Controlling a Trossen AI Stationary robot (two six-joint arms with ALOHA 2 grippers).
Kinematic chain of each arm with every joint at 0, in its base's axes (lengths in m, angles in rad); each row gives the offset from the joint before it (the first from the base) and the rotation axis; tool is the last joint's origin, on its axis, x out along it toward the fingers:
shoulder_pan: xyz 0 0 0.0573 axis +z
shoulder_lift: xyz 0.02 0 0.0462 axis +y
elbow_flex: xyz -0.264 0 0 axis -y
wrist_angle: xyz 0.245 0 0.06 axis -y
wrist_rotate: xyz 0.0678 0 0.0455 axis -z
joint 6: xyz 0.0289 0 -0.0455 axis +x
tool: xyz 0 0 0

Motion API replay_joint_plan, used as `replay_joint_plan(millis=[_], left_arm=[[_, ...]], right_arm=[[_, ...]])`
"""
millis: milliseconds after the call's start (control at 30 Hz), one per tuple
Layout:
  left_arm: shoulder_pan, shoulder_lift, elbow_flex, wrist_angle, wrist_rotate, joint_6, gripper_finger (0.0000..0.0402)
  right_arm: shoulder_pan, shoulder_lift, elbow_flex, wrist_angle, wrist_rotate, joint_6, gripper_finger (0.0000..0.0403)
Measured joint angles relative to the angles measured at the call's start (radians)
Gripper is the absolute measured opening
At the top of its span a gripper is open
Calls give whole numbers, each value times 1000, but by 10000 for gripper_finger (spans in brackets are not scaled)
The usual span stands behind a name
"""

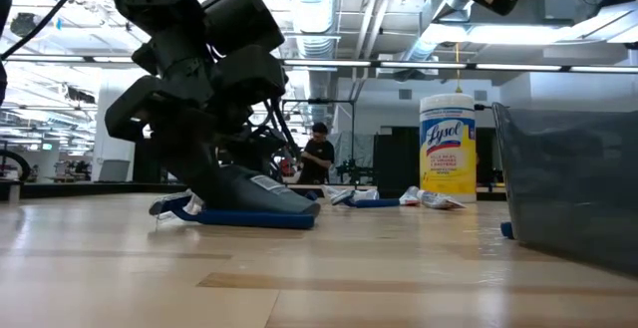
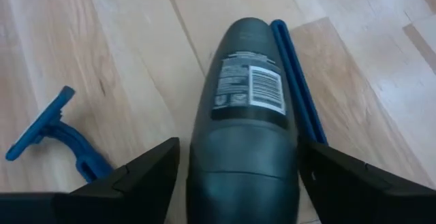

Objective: Pick & Place Travel size toiletries
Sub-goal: Put the deodorant into the gray bin

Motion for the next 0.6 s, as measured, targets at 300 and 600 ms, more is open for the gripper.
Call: replay_joint_plan(millis=[300,600], left_arm=[[3,-1,0,1,-16,-6,201],[3,-2,1,0,-48,-81,201]], right_arm=[[-1,0,0,0,0,4,221],[0,0,0,0,0,4,221]])
